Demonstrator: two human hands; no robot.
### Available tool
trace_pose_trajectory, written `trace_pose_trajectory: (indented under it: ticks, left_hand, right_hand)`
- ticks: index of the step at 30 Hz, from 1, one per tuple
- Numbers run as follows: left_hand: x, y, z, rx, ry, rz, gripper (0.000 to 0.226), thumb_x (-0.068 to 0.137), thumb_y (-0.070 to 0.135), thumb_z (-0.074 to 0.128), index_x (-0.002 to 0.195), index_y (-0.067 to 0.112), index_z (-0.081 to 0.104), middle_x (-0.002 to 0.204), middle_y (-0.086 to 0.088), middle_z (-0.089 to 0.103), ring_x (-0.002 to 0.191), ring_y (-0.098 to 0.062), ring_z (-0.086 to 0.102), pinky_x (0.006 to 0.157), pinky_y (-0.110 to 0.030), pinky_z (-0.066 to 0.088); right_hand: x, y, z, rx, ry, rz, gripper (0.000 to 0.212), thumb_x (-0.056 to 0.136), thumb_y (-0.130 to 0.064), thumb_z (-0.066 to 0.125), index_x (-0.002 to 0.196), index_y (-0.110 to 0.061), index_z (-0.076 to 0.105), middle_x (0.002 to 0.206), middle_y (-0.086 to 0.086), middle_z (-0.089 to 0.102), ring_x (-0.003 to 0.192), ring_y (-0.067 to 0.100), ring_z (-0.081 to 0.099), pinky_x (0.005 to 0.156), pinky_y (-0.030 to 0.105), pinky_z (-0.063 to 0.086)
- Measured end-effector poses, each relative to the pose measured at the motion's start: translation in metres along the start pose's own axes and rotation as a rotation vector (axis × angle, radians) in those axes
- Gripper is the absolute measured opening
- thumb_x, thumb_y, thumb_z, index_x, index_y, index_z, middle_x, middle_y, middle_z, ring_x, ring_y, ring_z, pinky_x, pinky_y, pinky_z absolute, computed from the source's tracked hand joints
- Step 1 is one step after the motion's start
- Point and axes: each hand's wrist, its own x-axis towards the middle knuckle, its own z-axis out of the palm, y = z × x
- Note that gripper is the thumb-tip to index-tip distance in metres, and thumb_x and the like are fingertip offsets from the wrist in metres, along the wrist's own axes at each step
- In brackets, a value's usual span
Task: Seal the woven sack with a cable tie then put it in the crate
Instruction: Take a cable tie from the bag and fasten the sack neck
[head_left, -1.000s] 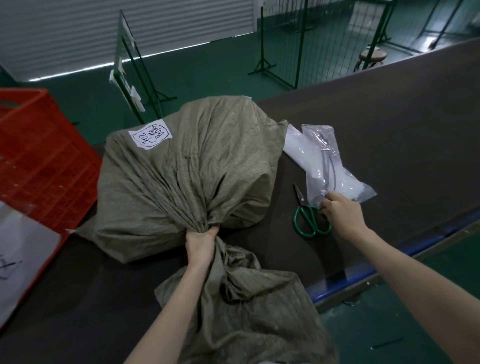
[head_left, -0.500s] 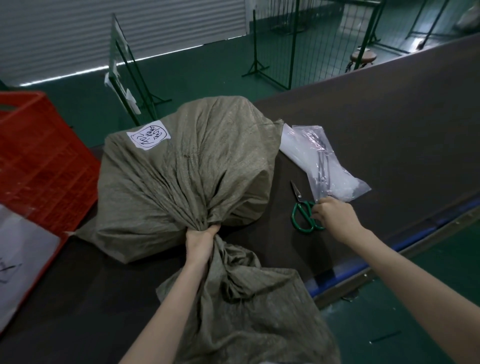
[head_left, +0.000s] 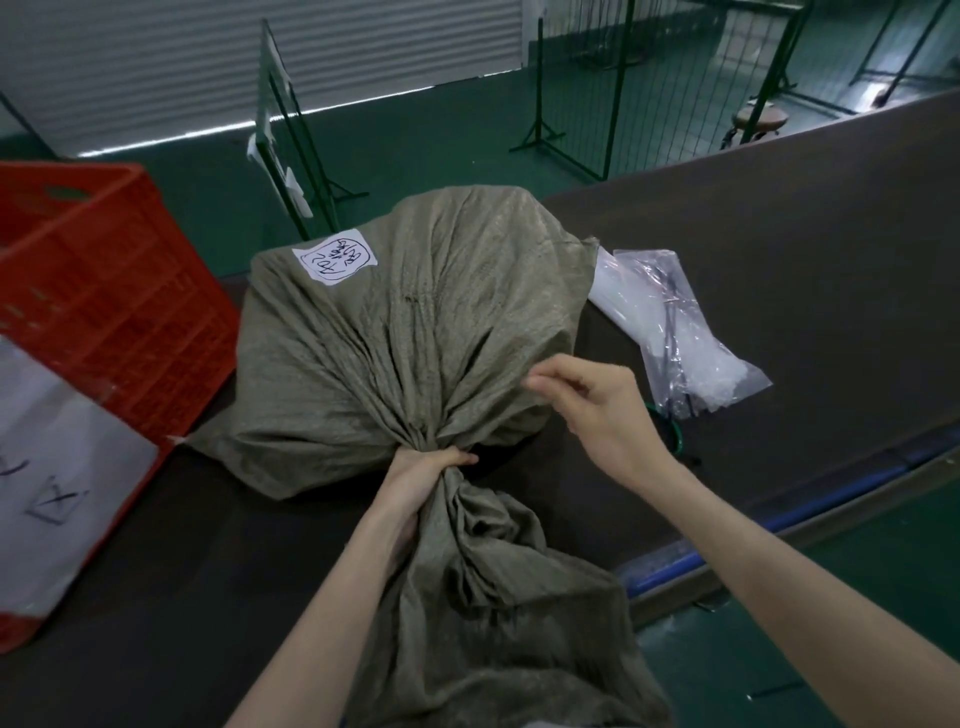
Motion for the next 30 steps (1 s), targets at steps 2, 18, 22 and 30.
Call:
trace_pose_trajectory:
  ticks: [2, 18, 22, 30]
  left_hand:
    - [-0.001, 0.0, -0.001, -0.009, -0.004, -0.008, 0.026, 0.068, 0.004, 0.075, 0.094, 0.003, 0.072, 0.058, 0.001, 0.069, 0.058, -0.015, 0.063, 0.062, -0.024, 0.046]
    - [-0.003, -0.003, -0.013, -0.067, -0.033, -0.028, 0.031, 0.07, 0.009, 0.072, 0.101, 0.007, 0.073, 0.097, -0.014, 0.074, 0.086, -0.026, 0.069, 0.079, -0.03, 0.052]
    - [-0.007, -0.002, -0.012, -0.093, -0.022, -0.05, 0.046, 0.065, 0.016, 0.076, 0.109, 0.006, 0.069, 0.1, -0.015, 0.074, 0.092, -0.028, 0.07, 0.078, -0.03, 0.053]
    - [-0.014, -0.01, -0.007, -0.276, 0.087, 0.055, 0.041, 0.076, 0.011, 0.075, 0.114, 0.001, 0.064, 0.104, -0.012, 0.073, 0.092, -0.021, 0.07, 0.079, -0.026, 0.055]
  right_hand:
    - [0.009, -0.01, 0.006, 0.044, -0.014, 0.026, 0.014, 0.092, -0.012, 0.057, 0.093, -0.007, 0.07, 0.056, -0.023, 0.058, 0.053, -0.004, 0.05, 0.056, 0.008, 0.034]
    - [0.002, 0.036, 0.038, -0.104, -0.248, 0.25, 0.018, 0.09, -0.007, 0.058, 0.1, -0.01, 0.073, 0.049, -0.003, 0.058, 0.039, 0.002, 0.05, 0.048, 0.011, 0.039]
    - [0.0, 0.059, 0.043, -0.372, -0.563, 0.393, 0.04, 0.081, 0.01, 0.042, 0.111, -0.004, 0.065, 0.062, -0.005, 0.065, 0.052, -0.012, 0.054, 0.057, 0.003, 0.038]
    - [0.006, 0.087, 0.083, -0.41, -0.503, 0.489, 0.033, 0.082, 0.006, 0.044, 0.097, -0.006, 0.071, 0.081, 0.01, 0.065, 0.064, 0.018, 0.068, 0.056, 0.027, 0.055]
